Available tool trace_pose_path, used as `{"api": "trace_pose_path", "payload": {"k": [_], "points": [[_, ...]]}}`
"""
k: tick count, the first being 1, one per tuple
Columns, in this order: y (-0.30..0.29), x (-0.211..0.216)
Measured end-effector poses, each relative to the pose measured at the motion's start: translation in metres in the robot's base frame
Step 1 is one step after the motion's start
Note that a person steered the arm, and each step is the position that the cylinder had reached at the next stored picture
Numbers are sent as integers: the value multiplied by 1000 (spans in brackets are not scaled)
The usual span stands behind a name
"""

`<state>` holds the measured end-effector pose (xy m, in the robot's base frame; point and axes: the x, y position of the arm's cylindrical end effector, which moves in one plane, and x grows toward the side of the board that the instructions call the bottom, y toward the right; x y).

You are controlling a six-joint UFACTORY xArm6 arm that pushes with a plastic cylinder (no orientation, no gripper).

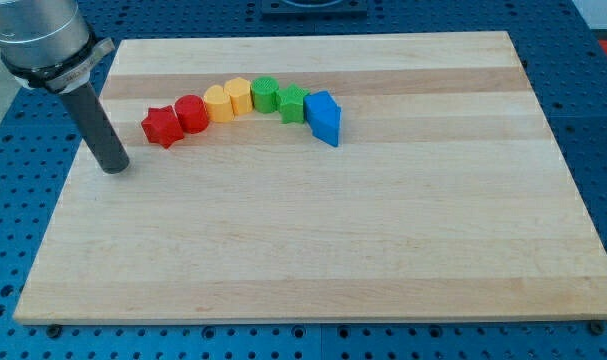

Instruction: Separate blue cube along with blue triangle from the group of block

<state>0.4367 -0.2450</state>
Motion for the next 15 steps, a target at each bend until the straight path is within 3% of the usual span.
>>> {"api": "trace_pose_path", "payload": {"k": [1,3,4,5,6,9,11,13,14,15], "points": [[25,3],[168,36],[261,11],[327,-42],[352,-90],[333,-108],[282,-116],[217,-53],[214,-20],[214,-24]]}}
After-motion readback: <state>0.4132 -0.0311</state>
